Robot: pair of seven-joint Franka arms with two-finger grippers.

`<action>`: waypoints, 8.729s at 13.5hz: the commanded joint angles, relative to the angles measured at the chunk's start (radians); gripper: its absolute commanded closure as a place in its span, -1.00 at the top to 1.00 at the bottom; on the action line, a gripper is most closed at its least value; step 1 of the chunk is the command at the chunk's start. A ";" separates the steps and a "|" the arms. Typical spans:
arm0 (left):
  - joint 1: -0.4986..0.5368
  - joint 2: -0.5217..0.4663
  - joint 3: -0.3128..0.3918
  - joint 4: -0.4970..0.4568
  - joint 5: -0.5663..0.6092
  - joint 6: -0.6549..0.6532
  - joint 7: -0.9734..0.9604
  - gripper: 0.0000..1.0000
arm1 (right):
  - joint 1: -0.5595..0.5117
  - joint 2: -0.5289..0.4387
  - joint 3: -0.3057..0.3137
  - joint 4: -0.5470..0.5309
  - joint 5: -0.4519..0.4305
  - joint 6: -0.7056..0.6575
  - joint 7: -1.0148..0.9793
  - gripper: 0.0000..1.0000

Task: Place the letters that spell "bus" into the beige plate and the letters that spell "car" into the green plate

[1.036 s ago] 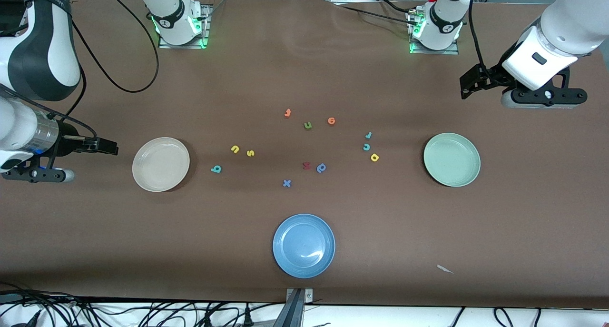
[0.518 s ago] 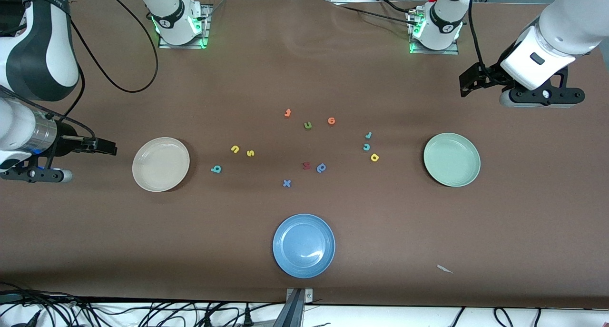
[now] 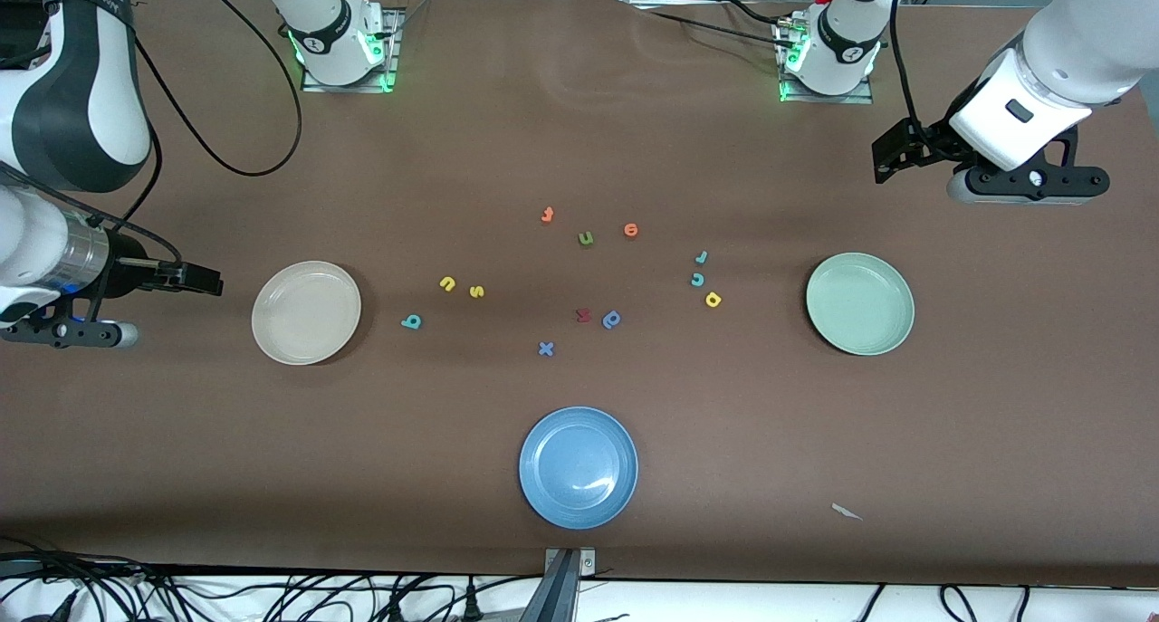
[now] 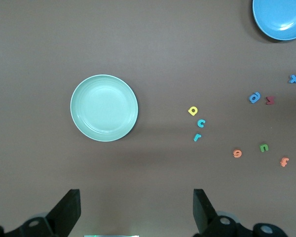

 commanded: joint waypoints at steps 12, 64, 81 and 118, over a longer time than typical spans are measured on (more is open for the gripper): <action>-0.002 0.005 -0.007 0.018 0.047 -0.017 -0.003 1.00 | -0.001 -0.008 0.006 0.018 -0.031 -0.015 0.010 1.00; 0.117 0.047 -0.011 0.073 0.035 -0.009 0.005 1.00 | 0.009 0.000 0.006 -0.001 -0.054 -0.009 0.014 1.00; -0.028 0.141 -0.060 -0.047 0.040 0.053 -0.009 1.00 | 0.106 0.070 0.023 -0.103 -0.033 0.086 0.154 0.99; -0.265 0.440 -0.073 -0.633 0.141 0.986 -0.282 0.50 | 0.287 0.165 0.205 -0.623 0.004 0.915 0.551 0.38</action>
